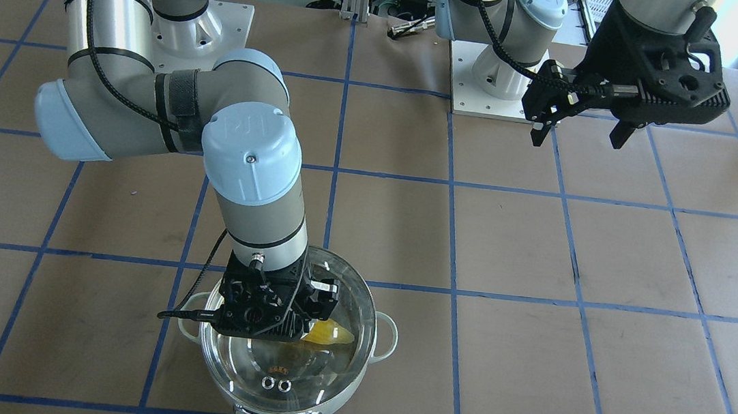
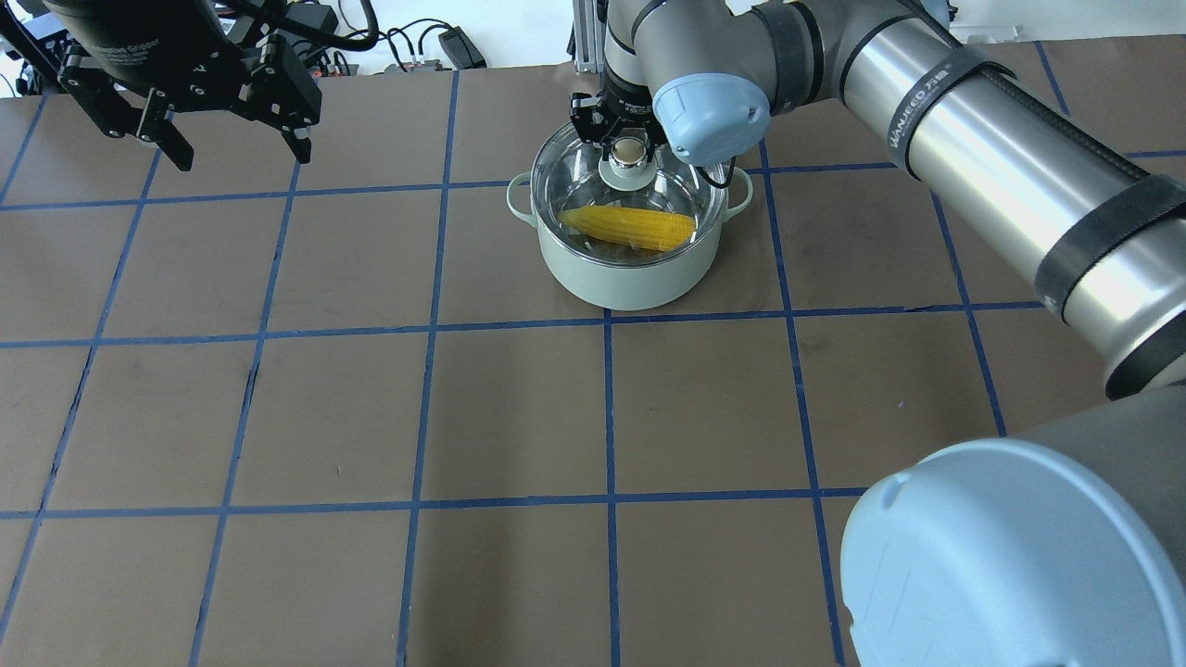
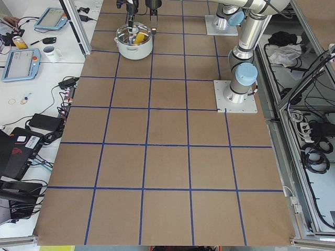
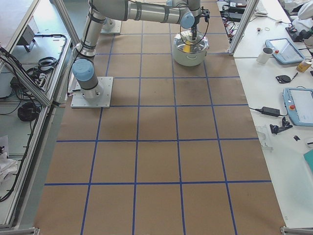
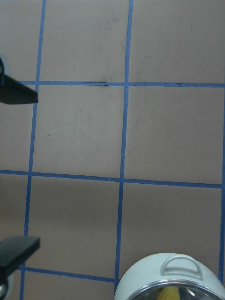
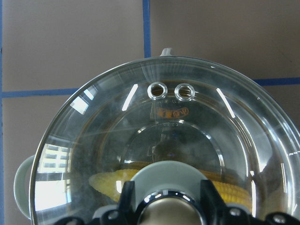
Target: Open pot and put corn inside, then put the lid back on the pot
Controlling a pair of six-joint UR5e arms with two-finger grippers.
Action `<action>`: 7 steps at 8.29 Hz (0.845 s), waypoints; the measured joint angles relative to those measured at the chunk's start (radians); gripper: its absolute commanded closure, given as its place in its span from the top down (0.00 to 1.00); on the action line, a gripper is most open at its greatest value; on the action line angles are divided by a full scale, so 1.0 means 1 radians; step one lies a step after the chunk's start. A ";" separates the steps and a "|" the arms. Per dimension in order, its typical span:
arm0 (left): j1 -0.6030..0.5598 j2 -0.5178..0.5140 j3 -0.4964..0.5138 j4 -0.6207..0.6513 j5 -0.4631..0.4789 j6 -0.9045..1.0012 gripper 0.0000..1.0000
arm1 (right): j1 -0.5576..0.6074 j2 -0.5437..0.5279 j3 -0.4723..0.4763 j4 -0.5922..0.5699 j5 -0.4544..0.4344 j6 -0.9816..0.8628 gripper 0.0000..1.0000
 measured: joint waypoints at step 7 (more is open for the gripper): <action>0.000 0.003 0.000 0.000 -0.003 0.012 1.00 | 0.000 0.001 0.018 0.000 0.001 -0.004 0.75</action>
